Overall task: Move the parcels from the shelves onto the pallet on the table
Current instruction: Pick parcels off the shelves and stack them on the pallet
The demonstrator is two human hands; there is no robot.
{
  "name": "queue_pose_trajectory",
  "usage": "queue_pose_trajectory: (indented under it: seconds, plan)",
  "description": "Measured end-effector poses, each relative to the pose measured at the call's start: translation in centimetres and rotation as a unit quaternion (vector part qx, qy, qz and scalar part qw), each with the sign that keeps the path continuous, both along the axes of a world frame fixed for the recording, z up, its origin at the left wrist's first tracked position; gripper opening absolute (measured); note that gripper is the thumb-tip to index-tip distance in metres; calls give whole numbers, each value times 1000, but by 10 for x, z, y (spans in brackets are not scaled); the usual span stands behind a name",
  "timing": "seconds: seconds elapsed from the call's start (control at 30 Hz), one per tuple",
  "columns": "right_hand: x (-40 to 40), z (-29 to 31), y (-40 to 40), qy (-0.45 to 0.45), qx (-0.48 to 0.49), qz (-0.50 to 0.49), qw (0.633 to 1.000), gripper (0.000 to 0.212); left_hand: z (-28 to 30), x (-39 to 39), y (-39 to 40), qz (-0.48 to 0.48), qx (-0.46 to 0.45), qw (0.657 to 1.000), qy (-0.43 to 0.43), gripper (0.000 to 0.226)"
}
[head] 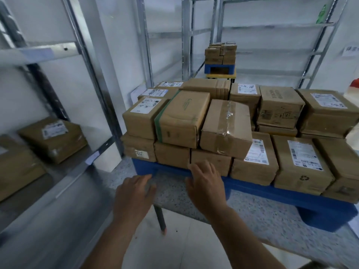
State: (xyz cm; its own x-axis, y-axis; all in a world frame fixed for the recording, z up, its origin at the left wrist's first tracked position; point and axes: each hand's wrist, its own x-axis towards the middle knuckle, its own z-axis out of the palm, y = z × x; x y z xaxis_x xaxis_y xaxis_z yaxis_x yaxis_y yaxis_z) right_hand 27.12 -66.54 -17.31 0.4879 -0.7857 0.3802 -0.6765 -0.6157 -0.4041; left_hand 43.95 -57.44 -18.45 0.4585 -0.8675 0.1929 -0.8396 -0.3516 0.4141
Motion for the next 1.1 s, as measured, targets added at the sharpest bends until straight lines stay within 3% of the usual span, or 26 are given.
queue_pose_trajectory:
  seconds: [0.1,0.23,0.47,0.87,1.1]
  plan:
    - [13,-8,24,30,24,47,998,41,-7,7,39,66,20,998,-9,39]
    - [33,-14,53,61,30,115,991,45,-13,18,87,94,30,994,-38,60]
    - [83,-13,81,69,19,200,977,46,-13,45,142,181,49,981,-46,51]
    - [219,-11,97,107,12,311,944,46,-29,139,198,321,16,947,25,58]
    - [312,-5,93,83,20,341,936,43,-18,217,205,378,-37,925,1,57]
